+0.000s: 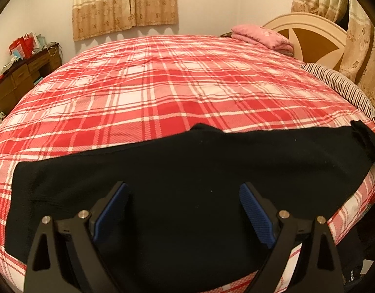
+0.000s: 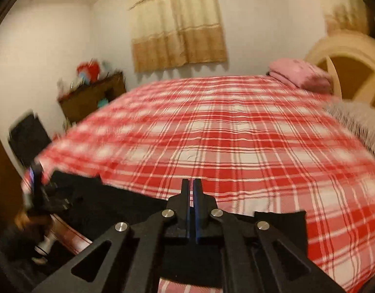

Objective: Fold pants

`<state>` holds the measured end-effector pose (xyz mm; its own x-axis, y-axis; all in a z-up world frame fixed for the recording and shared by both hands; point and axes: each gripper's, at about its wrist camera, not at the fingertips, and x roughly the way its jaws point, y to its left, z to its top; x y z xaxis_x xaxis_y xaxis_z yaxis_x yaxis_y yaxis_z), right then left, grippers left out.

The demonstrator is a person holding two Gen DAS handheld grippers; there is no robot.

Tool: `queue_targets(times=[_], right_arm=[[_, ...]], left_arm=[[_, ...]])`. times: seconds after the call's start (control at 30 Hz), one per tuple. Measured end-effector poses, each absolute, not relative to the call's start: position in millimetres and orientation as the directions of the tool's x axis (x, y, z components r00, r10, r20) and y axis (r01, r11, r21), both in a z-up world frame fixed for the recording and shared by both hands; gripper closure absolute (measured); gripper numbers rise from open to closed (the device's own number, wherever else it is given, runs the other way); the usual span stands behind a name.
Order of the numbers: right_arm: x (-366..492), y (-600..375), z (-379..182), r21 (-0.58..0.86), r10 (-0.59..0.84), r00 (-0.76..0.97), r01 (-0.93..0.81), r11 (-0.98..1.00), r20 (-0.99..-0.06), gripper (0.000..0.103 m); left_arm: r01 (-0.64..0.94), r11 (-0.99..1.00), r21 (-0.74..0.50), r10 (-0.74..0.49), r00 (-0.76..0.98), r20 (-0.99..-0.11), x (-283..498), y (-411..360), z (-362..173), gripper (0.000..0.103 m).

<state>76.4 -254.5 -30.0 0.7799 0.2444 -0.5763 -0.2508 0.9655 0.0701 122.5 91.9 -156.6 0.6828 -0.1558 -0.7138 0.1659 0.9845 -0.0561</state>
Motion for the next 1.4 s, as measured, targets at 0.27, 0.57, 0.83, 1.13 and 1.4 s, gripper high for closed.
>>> queue_targets(times=[0.27,0.57,0.83,1.13,1.4], right_arm=[[53,-284,-30,0.019,0.152,0.798,-0.173,0.985,-0.584,0.023],[42,-294,-78,-0.211,-0.076,0.723,-0.098,0.973,-0.687,0.042],[38,-290,-113,-0.259,-0.069,0.67,-0.189,0.947,-0.739,0.043],[65,-280,-128,-0.339,-0.178,0.646,-0.132,0.932,-0.742,0.043],[77,-283,-128,-0.314,-0.196,0.623,-0.084,0.946,-0.758,0.091]], left_arm=[[0.155,0.984,-0.086,-0.17,0.683,-0.71,127,97,-158,0.008],[0.176,0.981,-0.076,-0.177,0.675,-0.716,122,85,-158,0.008],[0.199,0.978,-0.069,-0.188,0.672,-0.716,119,76,-157,0.008],[0.216,0.974,-0.067,-0.196,0.659,-0.726,117,70,-161,0.008],[0.19,0.977,-0.093,-0.197,0.656,-0.728,121,79,-164,0.008]])
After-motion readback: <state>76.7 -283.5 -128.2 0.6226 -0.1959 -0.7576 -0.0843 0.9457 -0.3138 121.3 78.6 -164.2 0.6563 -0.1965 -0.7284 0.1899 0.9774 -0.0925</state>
